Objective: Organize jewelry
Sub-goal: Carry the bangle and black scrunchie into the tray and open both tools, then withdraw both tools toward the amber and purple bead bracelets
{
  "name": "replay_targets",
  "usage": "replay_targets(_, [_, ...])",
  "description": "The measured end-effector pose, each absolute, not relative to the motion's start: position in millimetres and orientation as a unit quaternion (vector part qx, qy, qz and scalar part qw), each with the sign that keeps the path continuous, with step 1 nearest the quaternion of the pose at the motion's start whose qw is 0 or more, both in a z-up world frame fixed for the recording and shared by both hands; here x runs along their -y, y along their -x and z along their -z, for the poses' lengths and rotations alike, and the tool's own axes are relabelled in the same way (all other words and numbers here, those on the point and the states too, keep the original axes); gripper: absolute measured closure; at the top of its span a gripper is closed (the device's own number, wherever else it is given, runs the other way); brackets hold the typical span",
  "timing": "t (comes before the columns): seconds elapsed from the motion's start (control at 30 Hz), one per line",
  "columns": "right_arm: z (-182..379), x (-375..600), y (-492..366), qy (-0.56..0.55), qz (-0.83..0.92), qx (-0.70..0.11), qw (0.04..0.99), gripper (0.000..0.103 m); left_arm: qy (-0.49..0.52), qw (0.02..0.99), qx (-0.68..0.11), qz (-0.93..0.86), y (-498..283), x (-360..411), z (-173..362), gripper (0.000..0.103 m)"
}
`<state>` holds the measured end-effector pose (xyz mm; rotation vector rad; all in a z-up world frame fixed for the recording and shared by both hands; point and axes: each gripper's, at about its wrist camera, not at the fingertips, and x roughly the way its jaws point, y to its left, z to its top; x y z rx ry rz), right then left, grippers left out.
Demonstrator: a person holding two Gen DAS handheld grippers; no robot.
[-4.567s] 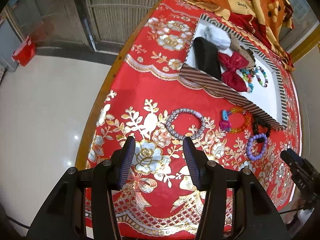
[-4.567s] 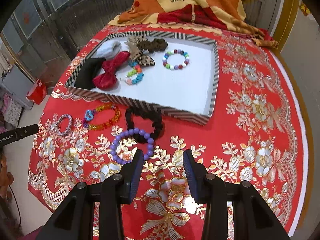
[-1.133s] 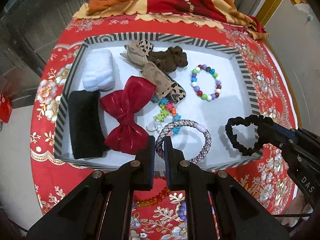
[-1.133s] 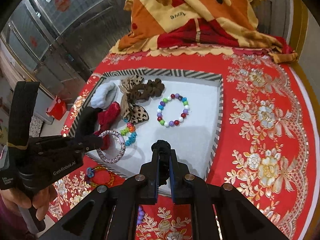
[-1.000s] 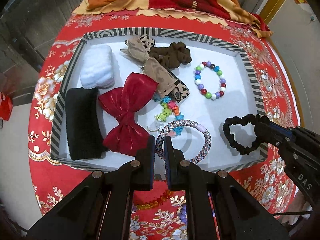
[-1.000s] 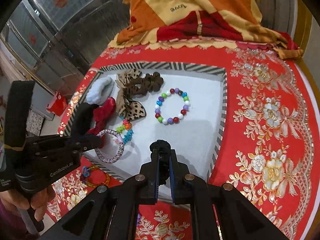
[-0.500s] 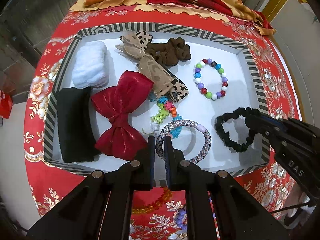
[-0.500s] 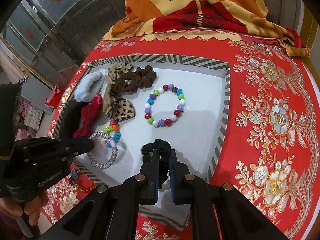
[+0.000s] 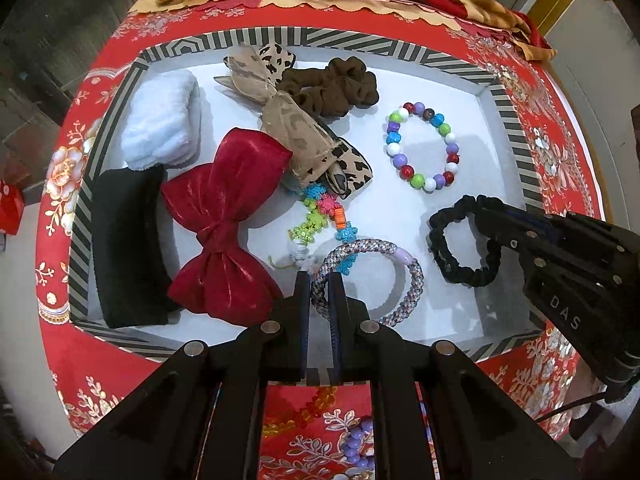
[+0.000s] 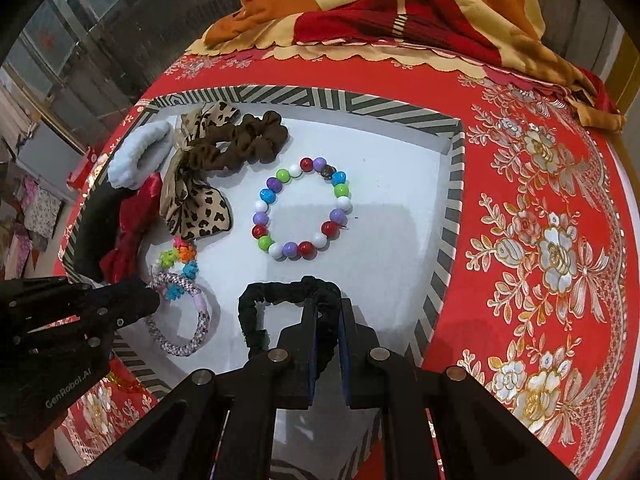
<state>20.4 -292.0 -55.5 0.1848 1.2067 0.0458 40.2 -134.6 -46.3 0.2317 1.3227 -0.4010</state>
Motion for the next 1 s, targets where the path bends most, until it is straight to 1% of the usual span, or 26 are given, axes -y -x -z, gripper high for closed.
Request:
replay_targets(0.17, [56.4, 293.9, -22.6, -0.095, -0.017, -0.563, 0.821, 0.091, -0.105, 0.764, -0.61, 0.185, -41.2, 134.5, 47.5, 0.096])
replay_targets(0.2, [56.4, 294.3, -22.8, -0.097, -0.016, -0.562, 0.821, 0.089, -0.105, 0.764, -0.61, 0.185, -41.0, 134.3, 47.8, 0.096])
replay_targets(0.23, [56.2, 294.7, -23.0, -0.1, -0.016, -0.561, 0.821, 0.083, -0.105, 0.764, -0.609, 0.185, -40.4, 134.2, 48.0, 0.096])
replay_targets(0.3, [55.2, 295.6, -21.7, -0.105, -0.017, -0.56, 0.822, 0.076, -0.104, 0.764, -0.609, 0.186, -39.6, 134.8, 48.2, 0.096])
replay_targets(0.4, [51.6, 297.2, -18.1, -0.109, -0.013, -0.556, 0.824, 0.076, -0.105, 0.765, -0.607, 0.187, -39.0, 135.6, 48.2, 0.094])
replay_targets(0.43, [49.4, 298.1, -17.2, -0.112, -0.013, -0.553, 0.825, 0.076, -0.105, 0.765, -0.607, 0.189, -38.7, 135.5, 47.9, 0.09])
replay_targets(0.47, [46.9, 299.0, -16.2, -0.116, -0.012, -0.551, 0.827, 0.076, -0.103, 0.765, -0.607, 0.191, -38.5, 135.1, 47.3, 0.083])
replay_targets(0.53, [41.1, 301.8, -13.5, -0.122, -0.009, -0.545, 0.83, 0.075, -0.097, 0.765, -0.606, 0.196, -37.6, 134.3, 45.7, 0.074])
replay_targets(0.63, [33.2, 305.1, -9.3, -0.129, -0.006, -0.537, 0.834, 0.074, -0.088, 0.763, -0.607, 0.202, -35.7, 132.5, 42.9, 0.069])
replay_targets(0.73, [26.0, 306.2, -4.5, -0.136, -0.004, -0.529, 0.837, 0.074, -0.084, 0.764, -0.607, 0.204, -33.6, 130.6, 39.6, 0.066])
replay_targets(1.0, [14.4, 294.0, 10.7, -0.142, 0.0, -0.521, 0.842, 0.073, -0.077, 0.777, -0.592, 0.199, -24.7, 118.9, 23.2, 0.065])
